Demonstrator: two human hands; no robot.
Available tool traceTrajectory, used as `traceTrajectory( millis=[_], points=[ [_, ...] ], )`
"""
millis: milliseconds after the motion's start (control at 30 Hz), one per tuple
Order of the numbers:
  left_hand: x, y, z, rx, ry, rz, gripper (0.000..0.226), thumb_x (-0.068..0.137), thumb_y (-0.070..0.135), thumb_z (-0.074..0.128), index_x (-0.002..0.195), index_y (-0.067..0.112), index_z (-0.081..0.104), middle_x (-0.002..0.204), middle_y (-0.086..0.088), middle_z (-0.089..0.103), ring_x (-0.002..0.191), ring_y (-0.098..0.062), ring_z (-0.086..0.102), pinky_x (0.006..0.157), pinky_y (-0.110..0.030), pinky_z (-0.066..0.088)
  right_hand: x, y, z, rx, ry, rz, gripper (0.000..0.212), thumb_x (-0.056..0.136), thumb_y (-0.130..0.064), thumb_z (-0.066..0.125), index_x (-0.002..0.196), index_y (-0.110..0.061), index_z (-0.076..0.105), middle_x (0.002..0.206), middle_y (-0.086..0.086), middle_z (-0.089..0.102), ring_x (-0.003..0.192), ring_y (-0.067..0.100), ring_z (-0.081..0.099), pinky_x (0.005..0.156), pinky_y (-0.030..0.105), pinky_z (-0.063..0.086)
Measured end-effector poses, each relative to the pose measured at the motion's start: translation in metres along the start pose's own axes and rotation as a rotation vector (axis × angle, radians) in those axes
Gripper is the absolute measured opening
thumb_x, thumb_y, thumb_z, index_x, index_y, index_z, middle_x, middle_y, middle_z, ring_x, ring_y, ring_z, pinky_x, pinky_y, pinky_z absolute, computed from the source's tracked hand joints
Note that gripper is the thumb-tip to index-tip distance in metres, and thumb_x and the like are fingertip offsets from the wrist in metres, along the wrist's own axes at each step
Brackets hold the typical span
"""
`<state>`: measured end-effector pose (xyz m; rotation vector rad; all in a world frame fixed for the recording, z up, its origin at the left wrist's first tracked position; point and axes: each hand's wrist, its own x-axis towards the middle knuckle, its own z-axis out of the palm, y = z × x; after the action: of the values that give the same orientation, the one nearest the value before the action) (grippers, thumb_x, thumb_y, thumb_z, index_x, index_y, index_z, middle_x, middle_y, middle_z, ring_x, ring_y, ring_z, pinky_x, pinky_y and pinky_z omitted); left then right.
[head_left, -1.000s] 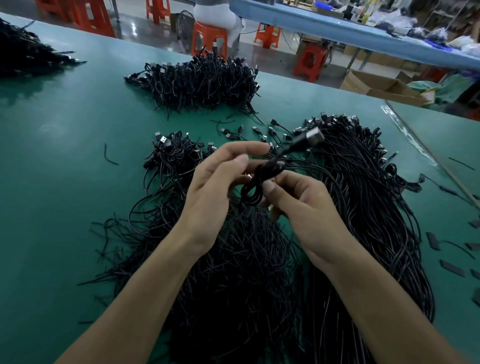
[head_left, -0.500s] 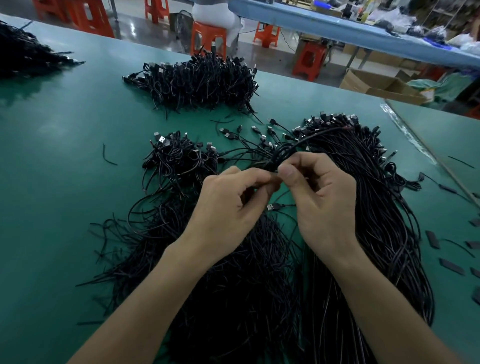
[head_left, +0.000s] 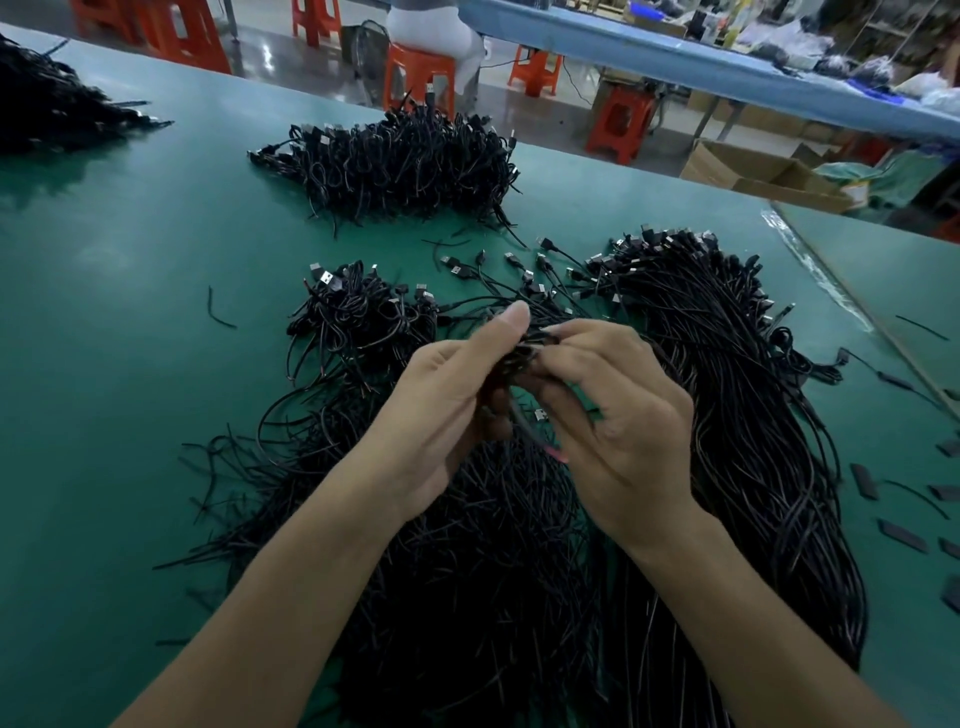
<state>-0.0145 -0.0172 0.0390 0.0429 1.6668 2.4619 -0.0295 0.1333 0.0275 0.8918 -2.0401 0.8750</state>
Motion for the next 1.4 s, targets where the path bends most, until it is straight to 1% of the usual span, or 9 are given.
traceTrajectory(
  millis=[100,333,533,733,900,1000,1133,1233,1400],
  points=[
    [0.002,-0.001,-0.002,-0.096,0.039,-0.052,0.021,0.08,0.036,0.07,0.075,0.018,0.079,0.078,-0.004,0.057,0.067,-0.013,0.048,0.055,-0.024,0.04,-0.002,0.003,0.001,-0.088,0.008,-0.046,0.013,0.092,-0.009,0.068,0.091,0.001,0.075,0.091,0.007,0.071,0.096,0.027,0.065,0.081,0.045,0.052],
    [0.004,0.0,-0.014,0.03,-0.131,0.072,0.019,0.087,0.026,0.063,0.091,0.023,0.082,0.08,0.002,0.067,0.067,-0.007,0.053,0.059,-0.021,0.045,-0.001,-0.002,-0.001,0.028,0.0,0.134,0.016,0.096,-0.013,0.058,0.094,-0.001,0.069,0.096,-0.003,0.062,0.09,0.026,0.065,0.077,0.045,0.054],
    [0.006,-0.001,-0.025,0.511,-0.02,0.486,0.025,0.085,0.02,0.076,0.109,0.029,0.073,0.099,0.008,0.075,0.094,-0.01,0.07,0.084,-0.023,0.055,0.003,-0.002,-0.006,0.196,-0.197,0.443,0.012,0.097,-0.017,0.057,0.092,-0.027,0.06,0.087,-0.018,0.058,0.079,0.0,0.055,0.071,0.009,0.039],
    [0.01,-0.017,-0.02,0.963,0.115,0.999,0.025,0.083,0.005,0.078,0.106,0.013,0.076,0.091,-0.004,0.065,0.08,-0.01,0.059,0.07,-0.016,0.049,0.008,-0.001,-0.009,0.349,-0.207,0.618,0.016,0.099,-0.022,0.059,0.084,-0.028,0.063,0.072,-0.004,0.062,0.068,0.037,0.054,0.059,0.053,0.047],
    [0.013,-0.03,-0.018,1.101,0.055,1.129,0.025,0.094,0.001,0.064,0.117,0.002,0.072,0.097,-0.011,0.067,0.086,-0.022,0.063,0.077,-0.027,0.054,0.007,0.007,-0.013,0.339,-0.172,0.68,0.021,0.1,-0.016,0.056,0.083,-0.024,0.064,0.068,-0.004,0.06,0.061,0.024,0.047,0.058,0.042,0.044],
    [0.014,-0.032,-0.018,1.122,0.026,1.122,0.027,0.095,0.003,0.057,0.117,0.006,0.073,0.1,-0.011,0.067,0.091,-0.025,0.063,0.08,-0.029,0.054,0.006,0.009,-0.013,0.403,-0.113,0.757,0.02,0.1,-0.014,0.056,0.084,-0.02,0.066,0.07,-0.016,0.06,0.066,0.004,0.051,0.061,0.021,0.046],
    [0.009,-0.031,-0.011,0.911,0.024,0.925,0.023,0.091,0.01,0.061,0.107,0.01,0.077,0.1,-0.002,0.07,0.09,-0.014,0.067,0.077,-0.03,0.055,0.003,0.008,-0.012,0.471,-0.035,0.768,0.016,0.098,-0.012,0.059,0.086,-0.018,0.068,0.073,-0.009,0.061,0.069,0.008,0.051,0.064,0.022,0.047],
    [0.006,-0.026,-0.008,0.634,0.1,0.619,0.017,0.083,0.038,0.076,0.093,0.025,0.071,0.078,0.012,0.07,0.071,-0.008,0.067,0.058,-0.023,0.052,0.003,0.004,-0.012,0.458,-0.024,0.672,0.015,0.096,-0.013,0.061,0.087,-0.024,0.067,0.075,-0.01,0.063,0.069,0.008,0.053,0.064,0.02,0.047],
    [0.008,-0.024,-0.009,0.55,0.121,0.257,0.031,0.08,0.046,0.079,0.091,0.024,0.061,0.059,0.002,0.068,0.043,-0.01,0.058,0.042,-0.02,0.043,0.003,0.002,-0.01,0.408,-0.067,0.539,0.013,0.094,-0.016,0.062,0.092,-0.029,0.064,0.089,-0.005,0.064,0.085,0.012,0.063,0.076,0.022,0.049]
  ],
)
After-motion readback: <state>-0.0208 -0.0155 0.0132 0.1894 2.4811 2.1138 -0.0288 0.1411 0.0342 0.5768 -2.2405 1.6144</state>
